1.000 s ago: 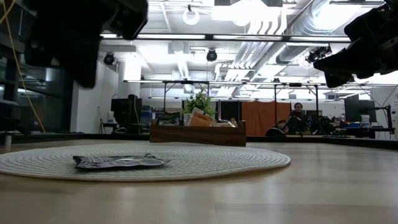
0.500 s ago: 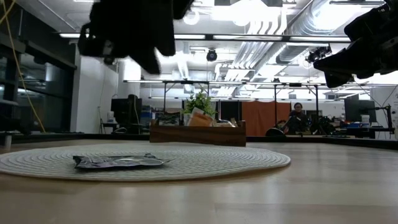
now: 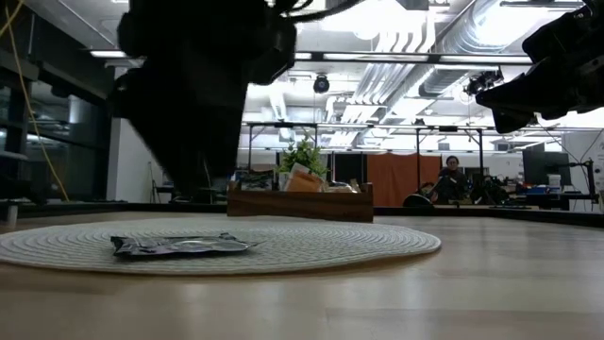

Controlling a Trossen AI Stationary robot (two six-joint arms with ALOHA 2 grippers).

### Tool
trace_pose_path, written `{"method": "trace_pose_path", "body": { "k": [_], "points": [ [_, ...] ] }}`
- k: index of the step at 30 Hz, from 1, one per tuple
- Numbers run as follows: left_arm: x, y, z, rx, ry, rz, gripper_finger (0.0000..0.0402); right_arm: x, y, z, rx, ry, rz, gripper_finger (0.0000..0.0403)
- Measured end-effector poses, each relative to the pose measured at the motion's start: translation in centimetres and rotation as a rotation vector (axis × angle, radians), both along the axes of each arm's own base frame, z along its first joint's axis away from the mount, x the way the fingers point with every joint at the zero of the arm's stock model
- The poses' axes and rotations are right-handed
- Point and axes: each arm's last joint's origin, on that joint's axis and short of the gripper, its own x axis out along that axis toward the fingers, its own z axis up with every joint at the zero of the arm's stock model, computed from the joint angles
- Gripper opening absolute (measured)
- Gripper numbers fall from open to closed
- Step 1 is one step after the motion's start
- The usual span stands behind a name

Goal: Pick & Place Tea
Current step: Put the dark purple tea bag into the left section of the wooden organizer

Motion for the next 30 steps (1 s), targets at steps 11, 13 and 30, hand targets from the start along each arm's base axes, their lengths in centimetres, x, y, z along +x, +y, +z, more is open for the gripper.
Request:
{"method": "trace_pose_path", "body": {
  "k": [11, 13, 30],
  "points": [
    [1.1, 0.8, 0.7, 0.098, 0.025, -0.066, 0.0225, 0.0, 0.0, 0.0, 0.000, 0.000, 0.000, 0.0001],
    [1.1, 0.8, 0.5, 0.104, 0.030, -0.079, 0.0225, 0.0, 0.0, 0.0, 0.000, 0.000, 0.000, 0.0001],
    [1.5, 0.8, -1.3, 0.100, 0.088, -0.156, 0.0225, 0.0, 0.0, 0.0, 0.000, 0.000, 0.000, 0.0001]
  ]
}}
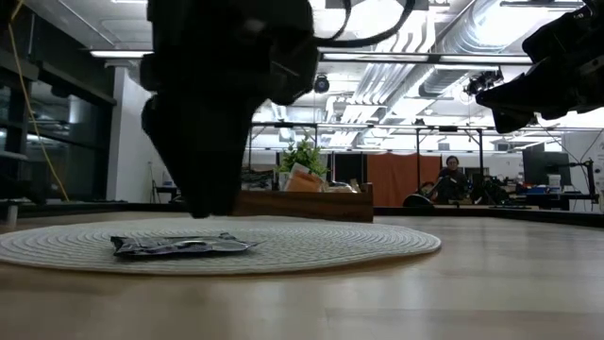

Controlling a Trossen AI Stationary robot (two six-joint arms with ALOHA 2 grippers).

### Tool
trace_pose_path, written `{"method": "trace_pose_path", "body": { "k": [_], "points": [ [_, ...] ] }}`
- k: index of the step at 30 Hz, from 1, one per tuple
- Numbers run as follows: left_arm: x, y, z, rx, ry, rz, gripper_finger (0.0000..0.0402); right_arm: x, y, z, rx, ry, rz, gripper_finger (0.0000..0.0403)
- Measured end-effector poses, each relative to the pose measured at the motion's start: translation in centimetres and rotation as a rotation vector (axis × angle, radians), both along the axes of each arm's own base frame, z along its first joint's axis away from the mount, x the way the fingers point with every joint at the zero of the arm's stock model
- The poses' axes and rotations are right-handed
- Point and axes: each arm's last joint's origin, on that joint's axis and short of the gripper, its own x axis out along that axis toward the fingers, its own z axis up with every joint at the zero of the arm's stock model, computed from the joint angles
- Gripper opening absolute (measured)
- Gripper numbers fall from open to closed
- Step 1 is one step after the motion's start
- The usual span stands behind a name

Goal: Pick & Place Tea
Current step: Put the dark purple tea bag into the left section of the wooden organizer

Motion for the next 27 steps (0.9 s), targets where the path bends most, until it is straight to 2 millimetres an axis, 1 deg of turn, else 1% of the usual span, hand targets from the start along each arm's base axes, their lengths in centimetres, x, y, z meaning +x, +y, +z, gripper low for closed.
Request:
{"method": "trace_pose_path", "body": {
  "k": [3, 9, 15, 22, 24, 27],
  "points": [
    [0.20, -0.07, 0.35, -0.009, -0.028, -0.001, 0.0225, 0.00, 0.00, 0.00, 0.000, 0.000, 0.000, 0.0001],
    [0.14, -0.06, 0.23, -0.003, -0.021, -0.027, 0.0225, 0.00, 0.00, 0.00, 0.000, 0.000, 0.001, 0.0001],
    [0.18, -0.05, 0.24, 0.023, -0.032, -0.099, 0.0225, 0.00, 0.00, 0.00, 0.000, 0.000, 0.000, 0.0001],
    [0.20, -0.29, 0.26, -0.037, -0.021, -0.161, 0.0226, 0.00, 0.00, 0.00, 0.000, 0.000, 0.000, 0.0001],
    [0.27, -0.34, 0.29, -0.045, -0.028, -0.162, 0.0234, 0.00, 0.00, 0.00, 0.000, 0.000, 0.000, 0.0001],
    [0.37, -0.33, 0.31, -0.039, -0.040, -0.153, 0.0259, 0.00, 0.00, 0.00, 0.000, 0.000, 0.000, 0.0001]
  ]
}}
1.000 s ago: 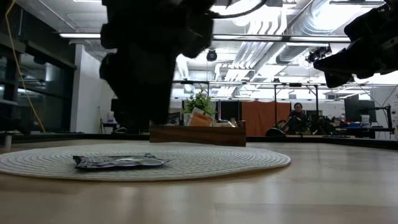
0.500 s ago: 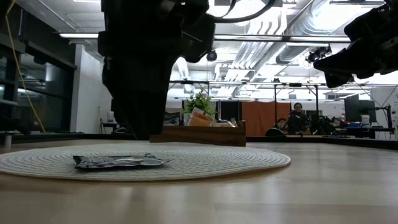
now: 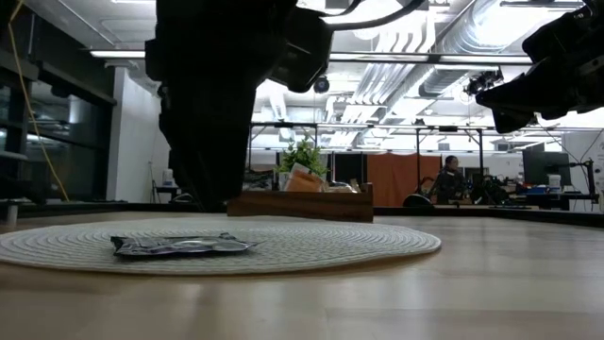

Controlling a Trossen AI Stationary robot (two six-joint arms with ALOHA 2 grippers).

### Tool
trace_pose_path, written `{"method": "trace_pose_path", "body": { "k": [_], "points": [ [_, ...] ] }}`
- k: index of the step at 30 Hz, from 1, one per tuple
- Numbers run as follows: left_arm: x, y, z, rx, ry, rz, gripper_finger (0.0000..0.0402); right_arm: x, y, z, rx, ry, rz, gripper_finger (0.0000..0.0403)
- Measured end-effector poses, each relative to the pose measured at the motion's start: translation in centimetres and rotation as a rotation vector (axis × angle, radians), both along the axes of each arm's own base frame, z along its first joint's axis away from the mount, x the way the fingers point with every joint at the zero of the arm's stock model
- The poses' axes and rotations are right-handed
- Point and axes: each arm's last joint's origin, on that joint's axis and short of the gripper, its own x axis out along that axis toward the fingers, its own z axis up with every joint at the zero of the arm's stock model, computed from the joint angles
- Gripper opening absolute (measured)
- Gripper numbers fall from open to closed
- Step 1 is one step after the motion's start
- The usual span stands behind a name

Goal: Pick & Place Tea
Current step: Put the dark purple tea bag into the left section of the wooden organizer

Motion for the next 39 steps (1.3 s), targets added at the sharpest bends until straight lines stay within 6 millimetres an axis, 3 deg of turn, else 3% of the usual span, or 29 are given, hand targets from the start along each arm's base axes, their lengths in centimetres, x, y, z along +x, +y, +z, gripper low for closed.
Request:
{"method": "trace_pose_path", "body": {
  "k": [9, 14, 24, 29, 39],
  "points": [
    [0.0, 0.1, 0.0, 0.003, 0.003, 0.067, 0.0351, 0.0, 0.0, 0.0, 0.000, 0.000, 0.000, 0.0001],
    [0.2, 0.1, -2.0, 0.053, 0.056, 0.080, 0.0355, 0.0, 0.0, 0.0, 0.000, 0.000, 0.000, 0.0001],
    [0.4, 0.0, -2.5, 0.053, 0.057, 0.130, 0.0356, 0.0, 0.0, 0.0, 0.000, 0.000, 0.000, 0.0001],
    [0.3, 0.0, -2.5, 0.056, 0.059, 0.134, 0.0332, 0.0, 0.0, 0.0, 0.000, 0.000, 0.001, 0.0001],
    [0.4, 0.1, -2.6, 0.074, 0.043, 0.135, 0.0215, 0.0, 0.0, 0.0, 0.000, 0.000, 0.000, 0.0001]
  ]
}}
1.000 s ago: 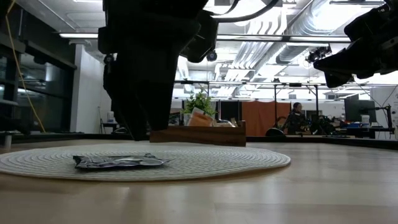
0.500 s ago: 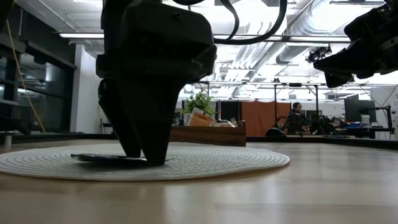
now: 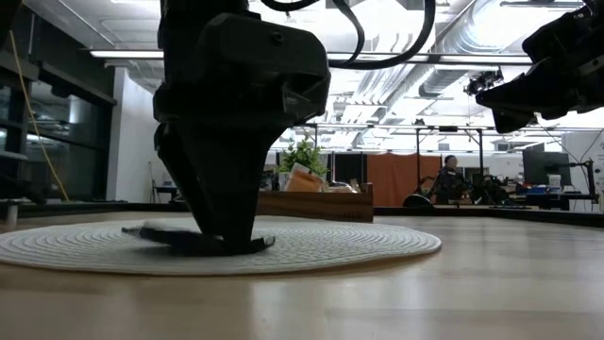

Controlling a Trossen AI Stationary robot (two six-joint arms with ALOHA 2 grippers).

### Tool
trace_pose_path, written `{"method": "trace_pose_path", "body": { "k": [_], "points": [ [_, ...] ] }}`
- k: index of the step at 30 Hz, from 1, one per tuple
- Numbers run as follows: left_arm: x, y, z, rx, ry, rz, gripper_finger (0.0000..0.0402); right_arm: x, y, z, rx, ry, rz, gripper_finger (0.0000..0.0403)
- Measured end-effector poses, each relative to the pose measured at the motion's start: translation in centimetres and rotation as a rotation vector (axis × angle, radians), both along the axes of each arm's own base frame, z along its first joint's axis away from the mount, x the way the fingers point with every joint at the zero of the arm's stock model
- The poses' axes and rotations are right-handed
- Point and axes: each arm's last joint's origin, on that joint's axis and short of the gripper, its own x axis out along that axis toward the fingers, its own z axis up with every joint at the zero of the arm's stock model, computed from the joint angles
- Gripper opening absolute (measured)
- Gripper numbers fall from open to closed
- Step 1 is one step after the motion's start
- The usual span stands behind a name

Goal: Pick & Place Tea
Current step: Put the dark purple tea bag into the left section of the wooden organizer

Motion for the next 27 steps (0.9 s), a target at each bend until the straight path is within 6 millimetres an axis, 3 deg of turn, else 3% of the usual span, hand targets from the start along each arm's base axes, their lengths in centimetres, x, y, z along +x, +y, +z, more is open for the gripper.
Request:
{"method": "trace_pose_path", "body": {
  "k": [6, 17, 27],
  "points": [
    [0.5, -0.2, -1.0, 0.002, -0.010, 0.001, 0.0153, 0.0, 0.0, 0.0, 0.000, 0.000, 0.000, 0.0001],
    [0.6, 0.2, -0.6, -0.027, -0.013, 0.017, 0.0013, 0.0, 0.0, 0.0, 0.000, 0.000, 0.000, 0.0001],
    [-0.3, 0.8, 0.9, 0.041, -0.009, 0.049, 0.0003, 0.0, 0.0, 0.0, 0.000, 0.000, 0.000, 0.0001]
  ]
}}
